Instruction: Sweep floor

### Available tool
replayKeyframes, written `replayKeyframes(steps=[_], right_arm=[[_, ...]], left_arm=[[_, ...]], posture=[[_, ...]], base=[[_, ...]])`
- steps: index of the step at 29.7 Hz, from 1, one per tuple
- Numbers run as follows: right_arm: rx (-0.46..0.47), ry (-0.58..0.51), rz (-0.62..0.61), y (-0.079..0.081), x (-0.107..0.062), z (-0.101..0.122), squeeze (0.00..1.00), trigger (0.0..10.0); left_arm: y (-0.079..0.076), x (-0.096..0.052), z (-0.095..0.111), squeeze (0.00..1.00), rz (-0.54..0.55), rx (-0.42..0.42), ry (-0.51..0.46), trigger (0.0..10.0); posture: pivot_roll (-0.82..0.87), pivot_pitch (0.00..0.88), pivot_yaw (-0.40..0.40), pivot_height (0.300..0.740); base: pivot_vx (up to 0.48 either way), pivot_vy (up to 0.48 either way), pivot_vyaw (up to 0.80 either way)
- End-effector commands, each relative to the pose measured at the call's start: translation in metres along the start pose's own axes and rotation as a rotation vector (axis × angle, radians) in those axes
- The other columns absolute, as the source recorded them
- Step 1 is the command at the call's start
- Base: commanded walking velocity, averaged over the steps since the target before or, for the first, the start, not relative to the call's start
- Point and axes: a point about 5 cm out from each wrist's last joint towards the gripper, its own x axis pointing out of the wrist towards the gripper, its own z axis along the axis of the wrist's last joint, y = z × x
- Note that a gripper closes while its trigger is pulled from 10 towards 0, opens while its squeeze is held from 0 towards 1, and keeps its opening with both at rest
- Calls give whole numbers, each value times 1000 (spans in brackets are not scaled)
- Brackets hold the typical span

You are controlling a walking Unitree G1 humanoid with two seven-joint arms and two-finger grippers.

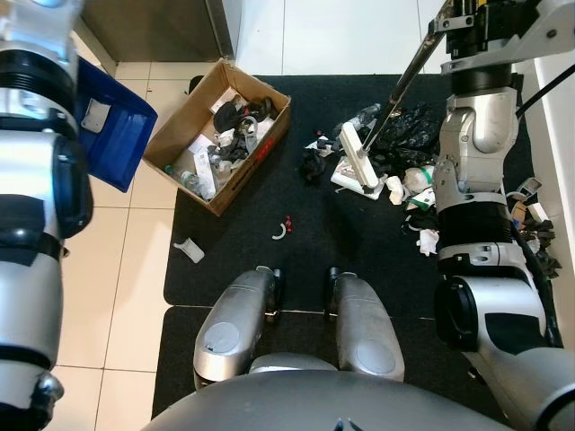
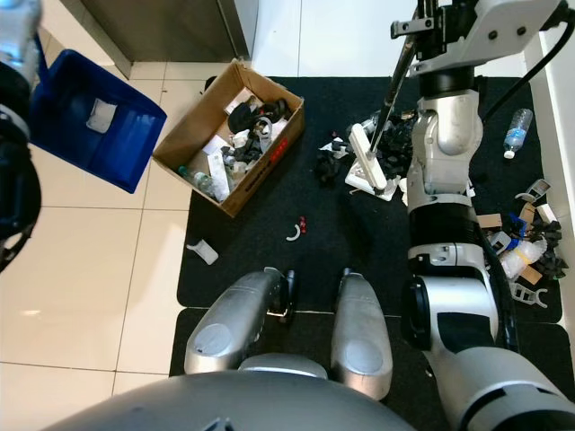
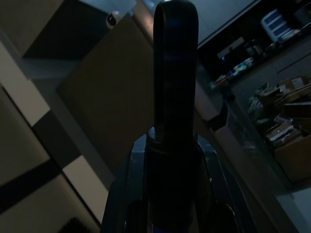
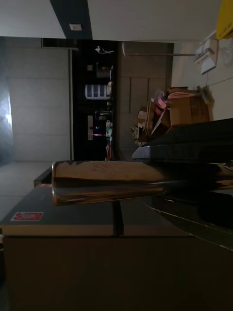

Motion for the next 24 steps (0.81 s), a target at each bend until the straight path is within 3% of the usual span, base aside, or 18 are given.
replayKeyframes(steps=[1, 7, 11, 14, 19, 20, 23, 24], right_arm=[[-9, -38, 4, 0, 3, 8, 0, 10000], [-12, -34, -2, -1, 0, 8, 0, 10000], [-14, -27, -13, -3, -1, 8, 0, 10000], [-12, -24, -19, -3, -2, 7, 0, 10000], [-9, -23, -24, -3, -2, 7, 0, 10000], [-10, -23, -24, -3, -2, 7, 0, 10000], [-12, -22, -25, -4, -2, 7, 0, 10000], [-12, -21, -25, -4, -2, 7, 0, 10000]], left_arm=[[-4, 7, 15, 0, -17, 31, -78, 10000], [-16, 10, 30, 0, -57, 93, -165, 10000], [-28, 11, 40, 0, -98, 68, -206, 10000], [-27, 13, 37, 0, -72, -37, -125, 10000], [-33, 10, 41, 0, -115, 50, -201, 10000], [-32, 11, 40, 0, -103, 1, -164, 10000], [-36, 10, 41, 0, -140, 32, -185, 10000], [-32, 12, 39, 0, -119, -10, -145, 10000]], posture=[[106, 152, 118, 740], [101, 155, 124, 740], [100, 154, 129, 740], [101, 150, 133, 740], [102, 146, 134, 740], [102, 146, 134, 740], [105, 143, 133, 740], [103, 142, 133, 740]], base=[[0, 0, 0], [0, 0, 0], [0, 0, 0], [0, 0, 0], [0, 0, 0], [0, 0, 0], [0, 0, 0], [0, 0, 0]])
